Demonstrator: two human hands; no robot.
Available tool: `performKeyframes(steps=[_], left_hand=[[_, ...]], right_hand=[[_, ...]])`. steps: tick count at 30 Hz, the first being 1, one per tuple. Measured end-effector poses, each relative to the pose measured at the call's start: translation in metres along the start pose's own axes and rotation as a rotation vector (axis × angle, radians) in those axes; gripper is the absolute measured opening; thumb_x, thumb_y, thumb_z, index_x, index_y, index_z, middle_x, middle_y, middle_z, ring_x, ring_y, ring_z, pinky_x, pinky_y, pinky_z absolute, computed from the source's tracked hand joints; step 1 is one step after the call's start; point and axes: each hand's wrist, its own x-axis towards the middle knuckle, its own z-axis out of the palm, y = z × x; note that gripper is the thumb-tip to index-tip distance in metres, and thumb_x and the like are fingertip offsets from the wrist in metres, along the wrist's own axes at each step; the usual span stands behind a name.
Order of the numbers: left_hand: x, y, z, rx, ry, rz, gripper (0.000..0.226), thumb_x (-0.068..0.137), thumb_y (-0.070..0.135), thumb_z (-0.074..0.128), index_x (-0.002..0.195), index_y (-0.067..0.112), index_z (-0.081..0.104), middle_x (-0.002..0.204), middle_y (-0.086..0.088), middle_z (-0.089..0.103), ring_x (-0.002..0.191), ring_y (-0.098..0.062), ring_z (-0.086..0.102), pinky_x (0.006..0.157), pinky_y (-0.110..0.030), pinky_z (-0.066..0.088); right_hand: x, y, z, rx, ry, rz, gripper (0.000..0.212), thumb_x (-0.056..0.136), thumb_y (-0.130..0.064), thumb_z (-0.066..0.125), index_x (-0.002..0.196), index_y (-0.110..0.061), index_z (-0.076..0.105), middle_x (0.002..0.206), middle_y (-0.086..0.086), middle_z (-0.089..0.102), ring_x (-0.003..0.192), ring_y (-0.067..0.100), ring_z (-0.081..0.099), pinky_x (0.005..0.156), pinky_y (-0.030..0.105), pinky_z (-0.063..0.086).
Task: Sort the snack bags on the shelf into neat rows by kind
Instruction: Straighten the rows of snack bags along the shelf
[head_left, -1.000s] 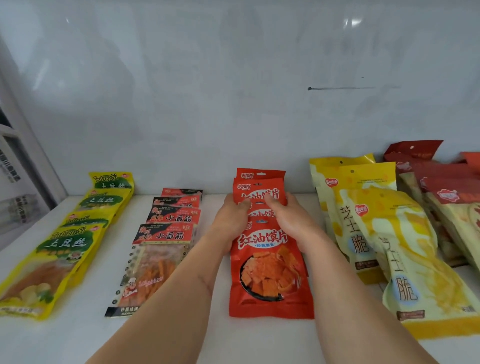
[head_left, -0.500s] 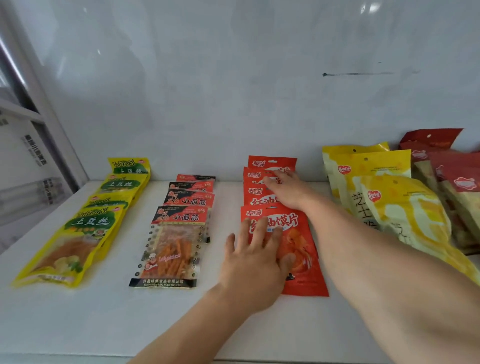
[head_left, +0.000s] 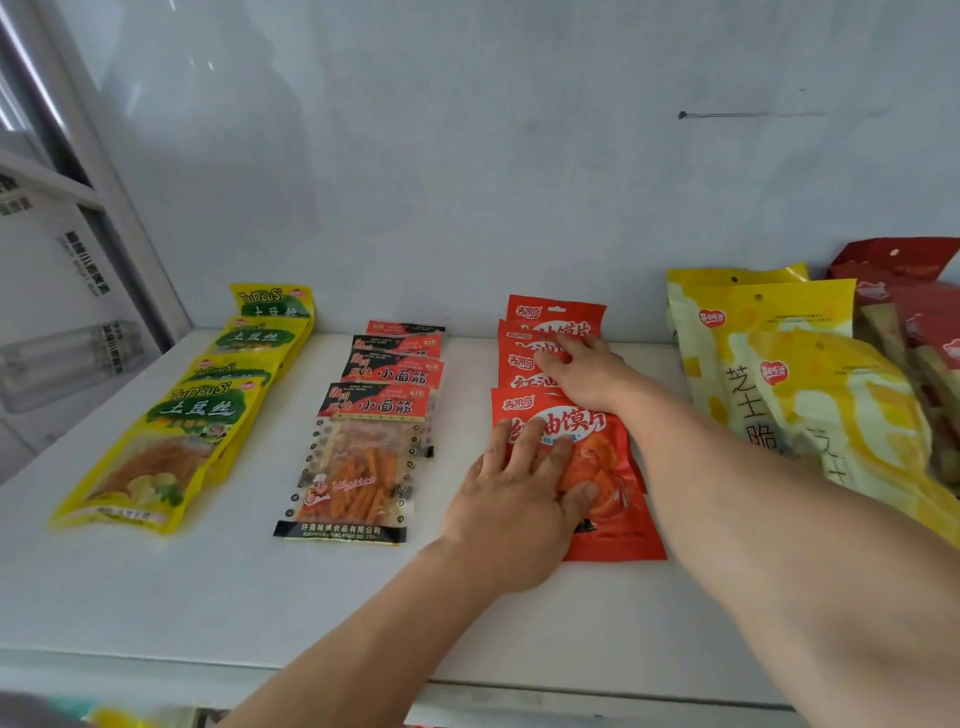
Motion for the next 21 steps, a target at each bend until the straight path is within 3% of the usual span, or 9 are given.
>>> performKeyframes(steps=[4, 11, 15, 21], left_hand=[[0.001, -0.001, -0.004, -0.042, -0.03, 0.0, 0.065, 0.102, 0.061, 0.016, 0.159, 0.032, 0.005, 0.168, 0.004, -0.006, 0.154, -0.025, -0.012, 0.124, -0.044, 0.004], [0.007, 0.0, -0.013, -0.114, 0.003, -0.018, 0.068, 0.1, 0.063, 0.031, 0.158, 0.031, 0.014, 0.167, 0.004, 0.007, 0.154, -0.022, -0.004, 0.122, -0.049, 0.011], [0.004, 0.004, -0.017, -0.116, 0.094, -0.056, 0.072, 0.098, 0.062, 0.037, 0.158, 0.026, 0.02, 0.167, 0.001, 0.013, 0.154, -0.022, 0.001, 0.122, -0.049, 0.012], [-0.012, 0.019, -0.025, -0.027, 0.189, -0.005, 0.066, 0.099, 0.055, 0.042, 0.154, 0.022, 0.03, 0.165, -0.004, 0.019, 0.153, -0.028, 0.006, 0.122, -0.047, 0.014]], right_hand=[[-0.008, -0.003, -0.003, -0.031, 0.027, 0.008, 0.077, 0.089, -0.078, 0.023, 0.154, -0.036, 0.019, 0.163, 0.002, 0.019, 0.145, 0.033, 0.027, 0.116, 0.056, 0.025], [-0.042, -0.022, -0.029, -0.161, 0.277, -0.107, 0.061, 0.1, -0.059, 0.019, 0.15, -0.027, 0.034, 0.161, 0.003, 0.026, 0.149, 0.028, 0.016, 0.116, 0.052, 0.018], [-0.074, -0.029, -0.035, -0.216, 0.255, -0.209, 0.056, 0.102, -0.051, 0.023, 0.142, -0.021, 0.048, 0.153, 0.005, 0.041, 0.142, 0.027, 0.032, 0.113, 0.05, 0.03], [-0.144, -0.017, -0.059, -0.273, 0.315, -0.218, 0.04, 0.103, -0.041, 0.033, 0.116, -0.018, 0.062, 0.123, 0.008, 0.059, 0.114, 0.028, 0.057, 0.092, 0.038, 0.046]])
